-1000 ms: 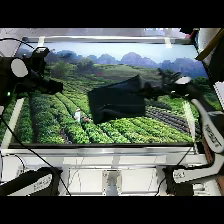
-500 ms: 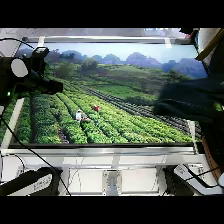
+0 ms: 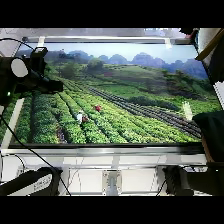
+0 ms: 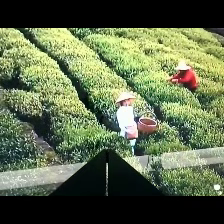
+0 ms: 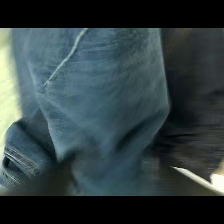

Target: Fold the clothes and pants, and hang the long-sleeved shirts on hangers.

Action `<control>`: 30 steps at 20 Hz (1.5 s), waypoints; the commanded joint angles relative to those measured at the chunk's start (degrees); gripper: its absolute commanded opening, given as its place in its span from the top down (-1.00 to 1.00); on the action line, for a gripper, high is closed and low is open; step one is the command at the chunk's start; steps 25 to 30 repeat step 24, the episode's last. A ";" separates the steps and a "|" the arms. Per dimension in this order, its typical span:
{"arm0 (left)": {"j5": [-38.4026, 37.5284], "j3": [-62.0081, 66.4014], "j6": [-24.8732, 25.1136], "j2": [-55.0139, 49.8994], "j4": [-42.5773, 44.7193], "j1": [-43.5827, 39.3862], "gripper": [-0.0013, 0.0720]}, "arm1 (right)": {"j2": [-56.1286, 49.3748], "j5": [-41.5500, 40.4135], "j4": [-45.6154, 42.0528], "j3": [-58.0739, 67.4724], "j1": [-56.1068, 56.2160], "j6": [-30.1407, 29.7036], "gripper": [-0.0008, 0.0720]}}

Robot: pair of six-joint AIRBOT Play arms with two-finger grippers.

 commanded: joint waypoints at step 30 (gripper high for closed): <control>0.04 -0.02 -1.97 -0.02 -0.37 0.02 0.90 | 0.37 -5.05 6.16 13.40 88.32 -3.30 -0.71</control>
